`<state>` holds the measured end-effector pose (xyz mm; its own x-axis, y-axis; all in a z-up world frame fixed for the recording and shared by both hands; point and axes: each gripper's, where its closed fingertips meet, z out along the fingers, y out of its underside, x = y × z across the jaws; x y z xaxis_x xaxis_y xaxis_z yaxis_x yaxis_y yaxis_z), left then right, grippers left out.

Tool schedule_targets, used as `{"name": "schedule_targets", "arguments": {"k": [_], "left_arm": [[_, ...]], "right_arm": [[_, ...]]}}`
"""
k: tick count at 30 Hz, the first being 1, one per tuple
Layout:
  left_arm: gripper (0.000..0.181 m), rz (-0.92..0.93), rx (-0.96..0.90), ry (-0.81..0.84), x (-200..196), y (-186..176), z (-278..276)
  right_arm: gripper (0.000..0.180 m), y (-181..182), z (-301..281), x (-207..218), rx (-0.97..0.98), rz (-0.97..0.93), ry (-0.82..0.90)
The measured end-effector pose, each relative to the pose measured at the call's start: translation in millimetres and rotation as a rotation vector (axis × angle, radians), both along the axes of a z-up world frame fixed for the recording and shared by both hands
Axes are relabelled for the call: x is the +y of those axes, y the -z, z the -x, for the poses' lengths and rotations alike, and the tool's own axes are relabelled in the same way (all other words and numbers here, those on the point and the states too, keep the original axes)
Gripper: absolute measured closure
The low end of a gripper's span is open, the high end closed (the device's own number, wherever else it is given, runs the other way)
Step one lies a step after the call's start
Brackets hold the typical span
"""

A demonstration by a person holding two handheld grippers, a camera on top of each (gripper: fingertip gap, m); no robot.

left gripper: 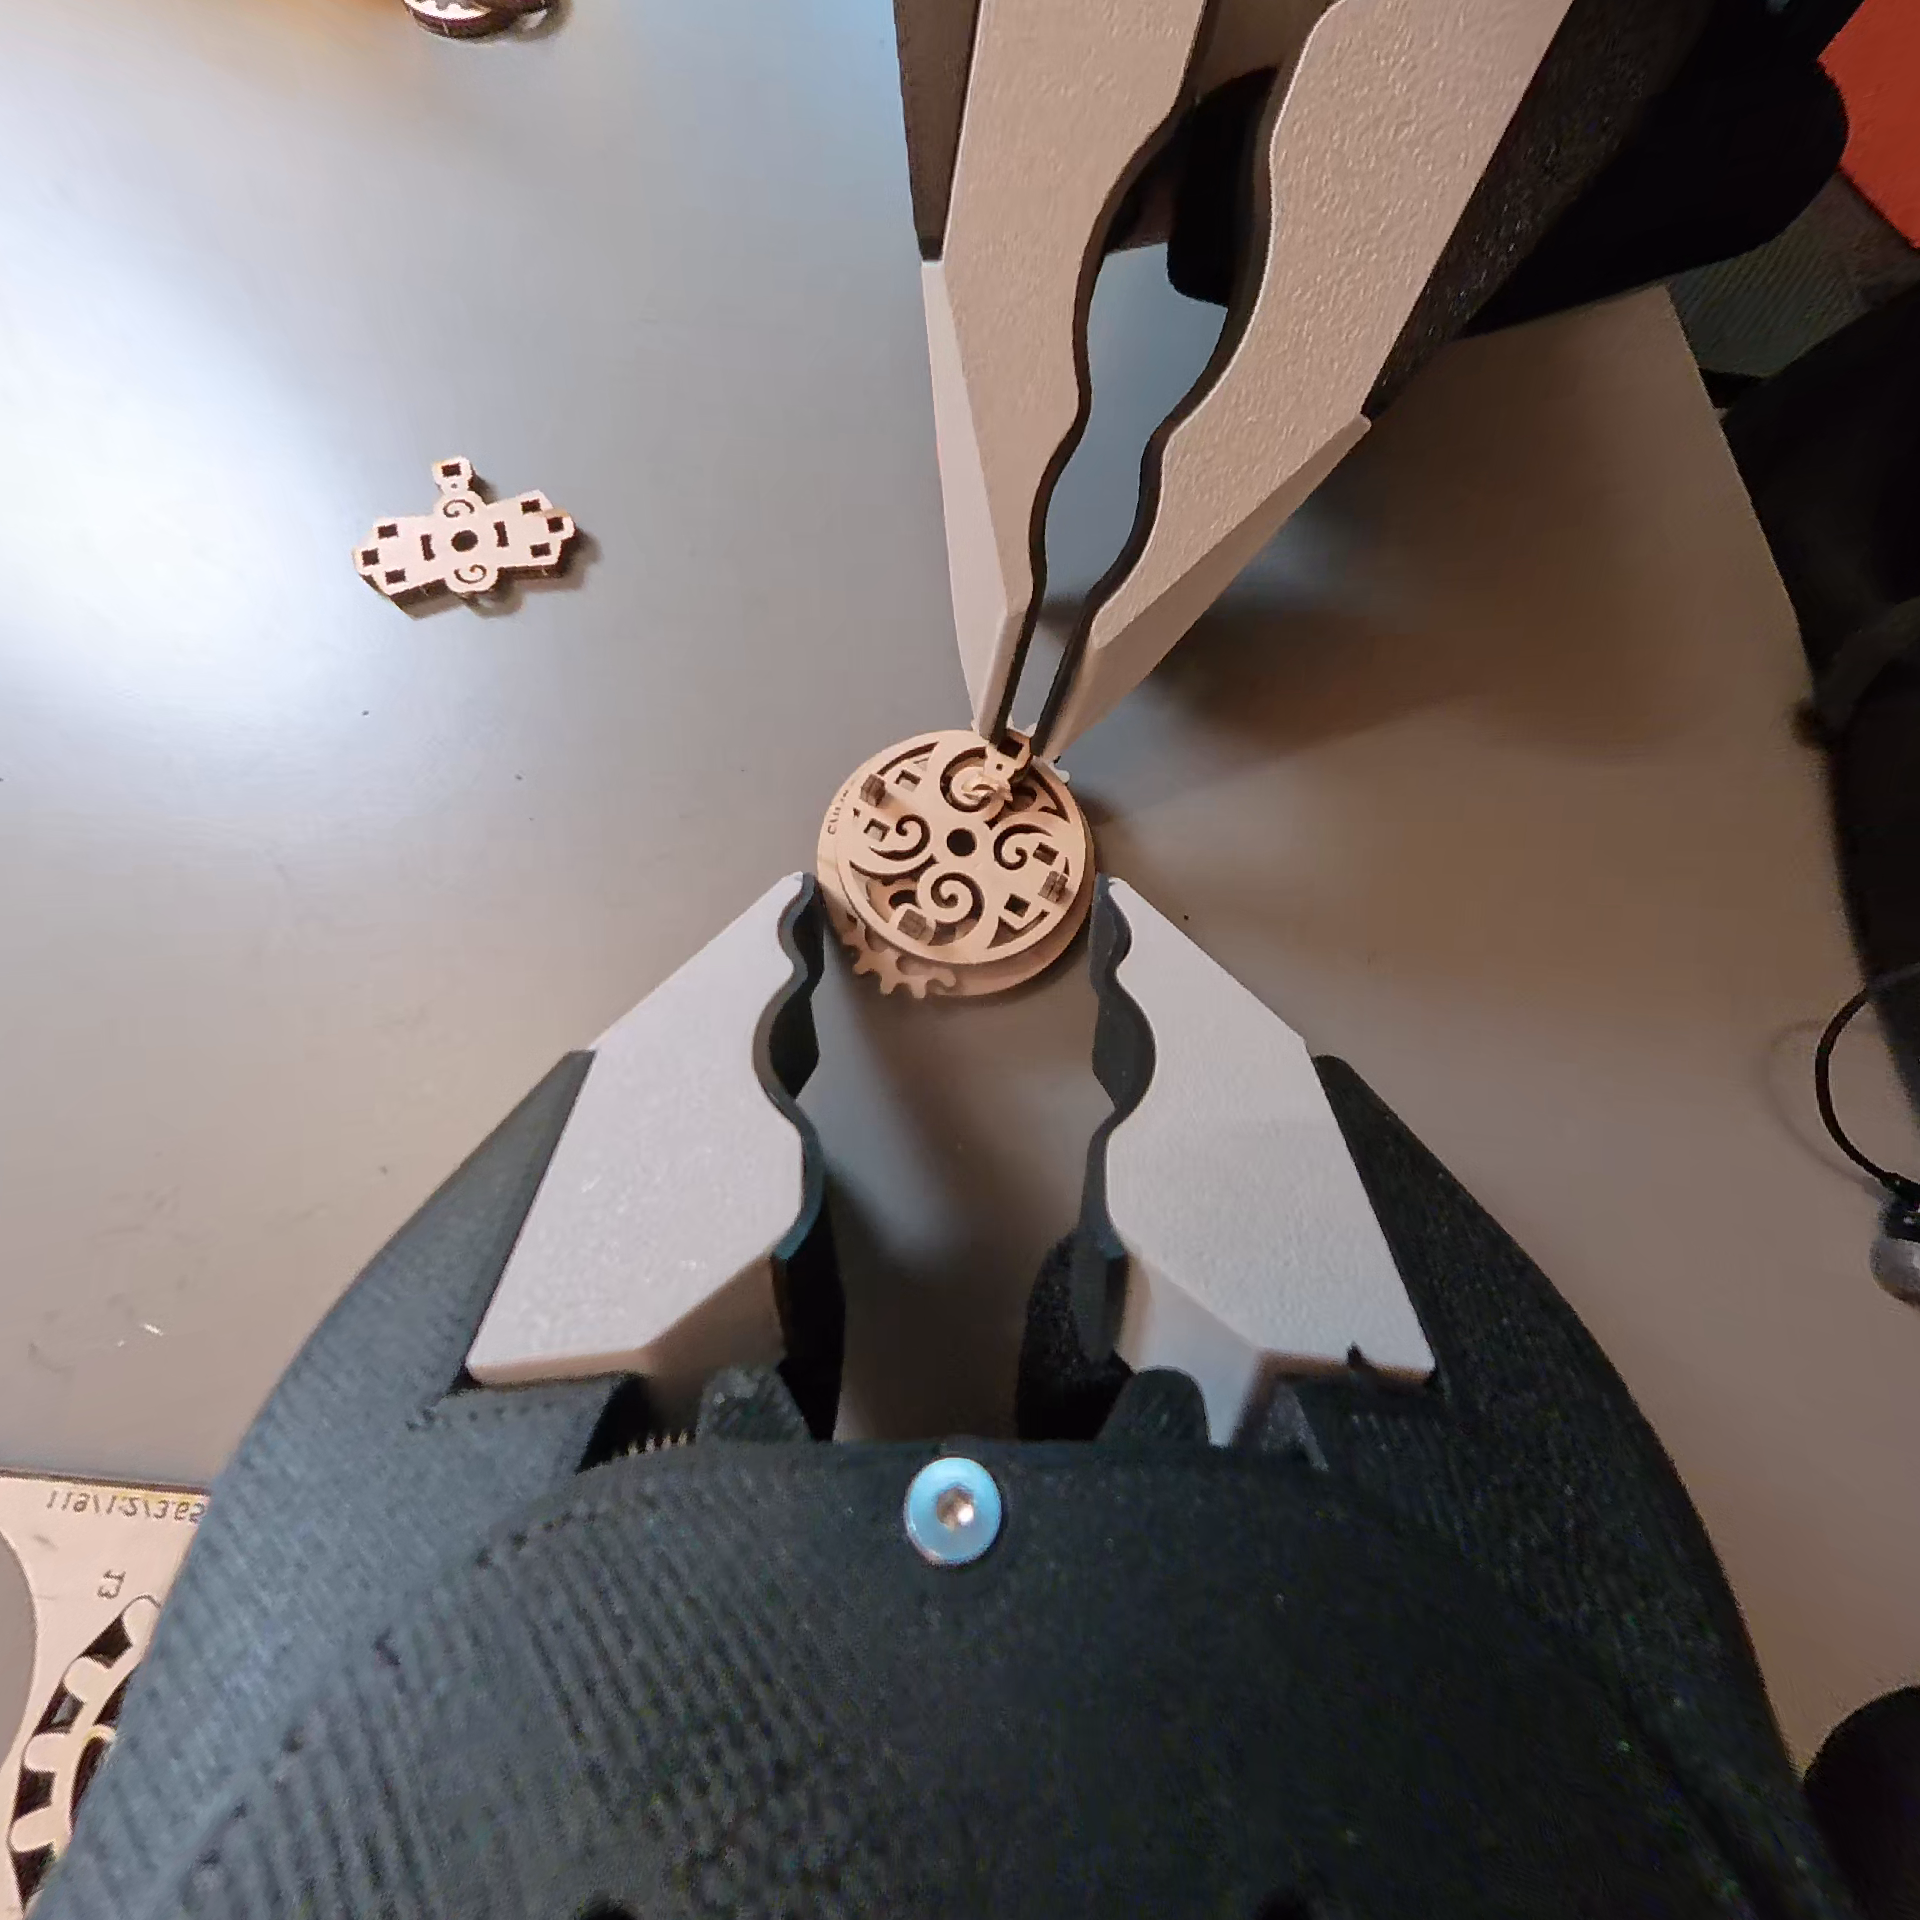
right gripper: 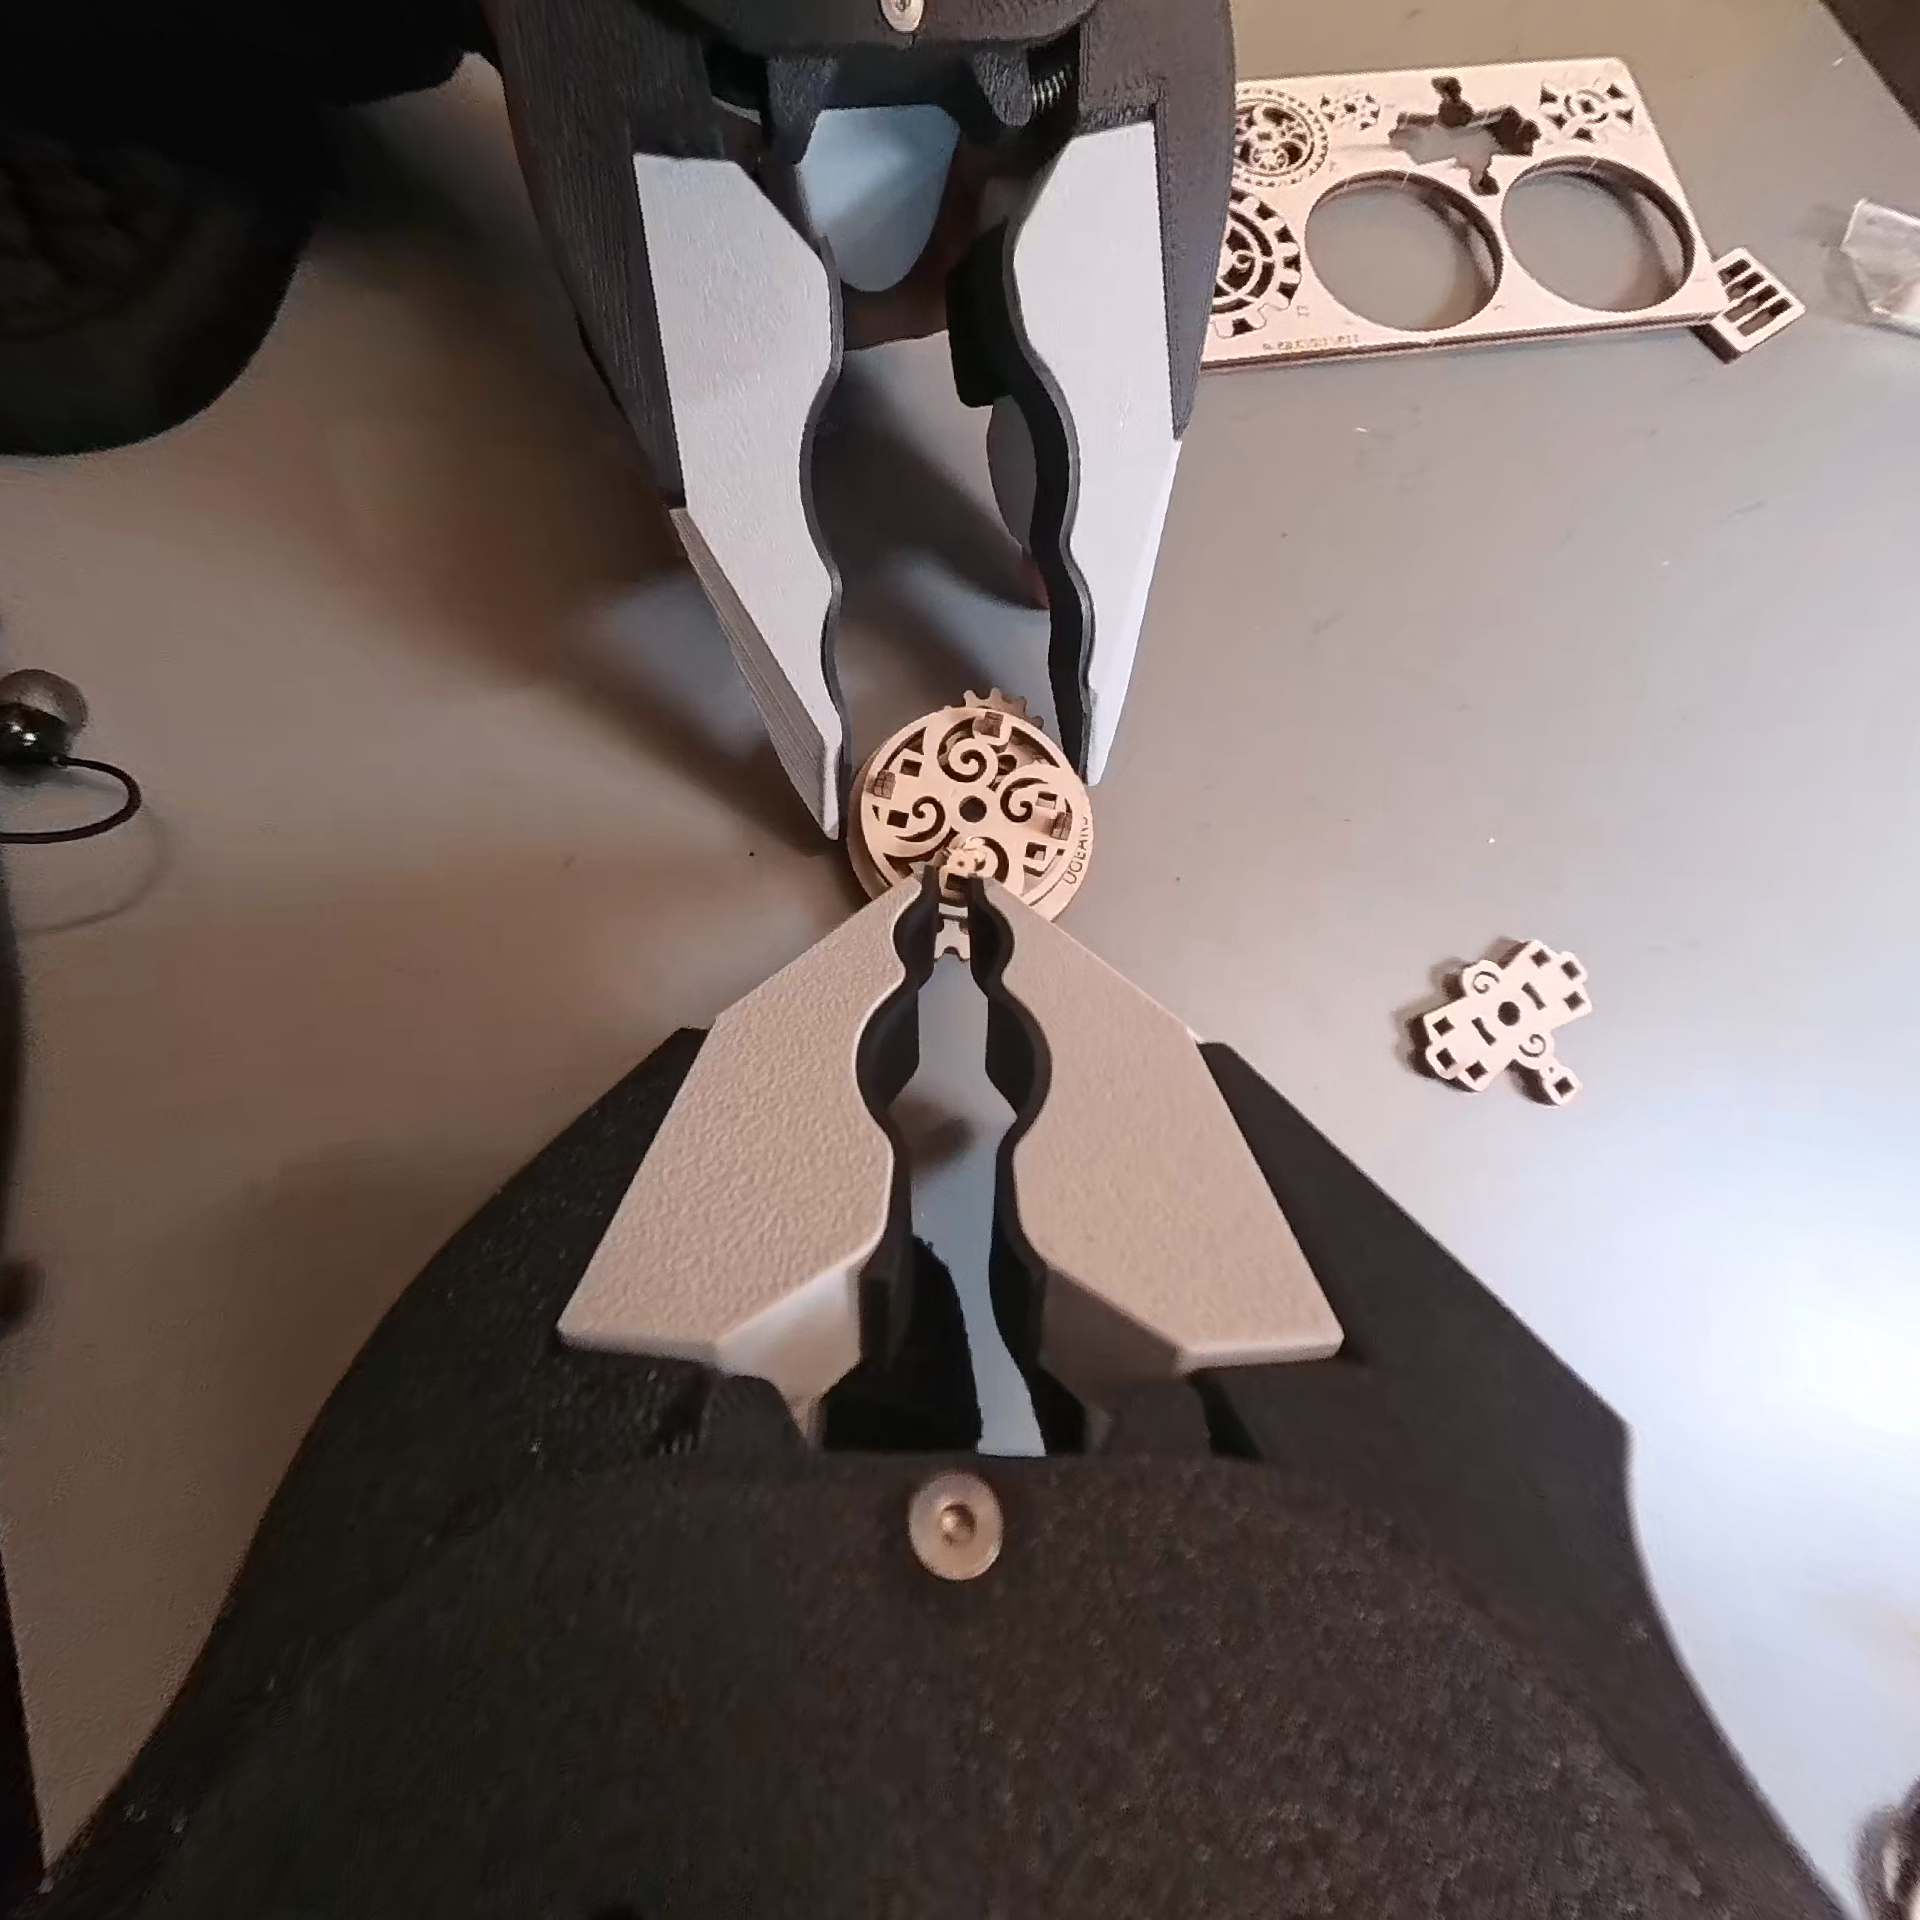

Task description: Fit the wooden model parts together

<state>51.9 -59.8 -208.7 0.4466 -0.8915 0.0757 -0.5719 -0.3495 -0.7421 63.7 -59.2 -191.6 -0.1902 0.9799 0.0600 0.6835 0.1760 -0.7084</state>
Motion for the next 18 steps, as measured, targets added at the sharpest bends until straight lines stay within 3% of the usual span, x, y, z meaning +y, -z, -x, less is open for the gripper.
{"name": "schedule_targets", "arguments": {"k": [18], "left_arm": [[0.130, 0.007, 0.009, -0.004, -0.2, 0.6, -0.1]], "right_arm": [[0.174, 3.1, 0.6, 0.1, -0.113, -0.163, -0.057]]}}
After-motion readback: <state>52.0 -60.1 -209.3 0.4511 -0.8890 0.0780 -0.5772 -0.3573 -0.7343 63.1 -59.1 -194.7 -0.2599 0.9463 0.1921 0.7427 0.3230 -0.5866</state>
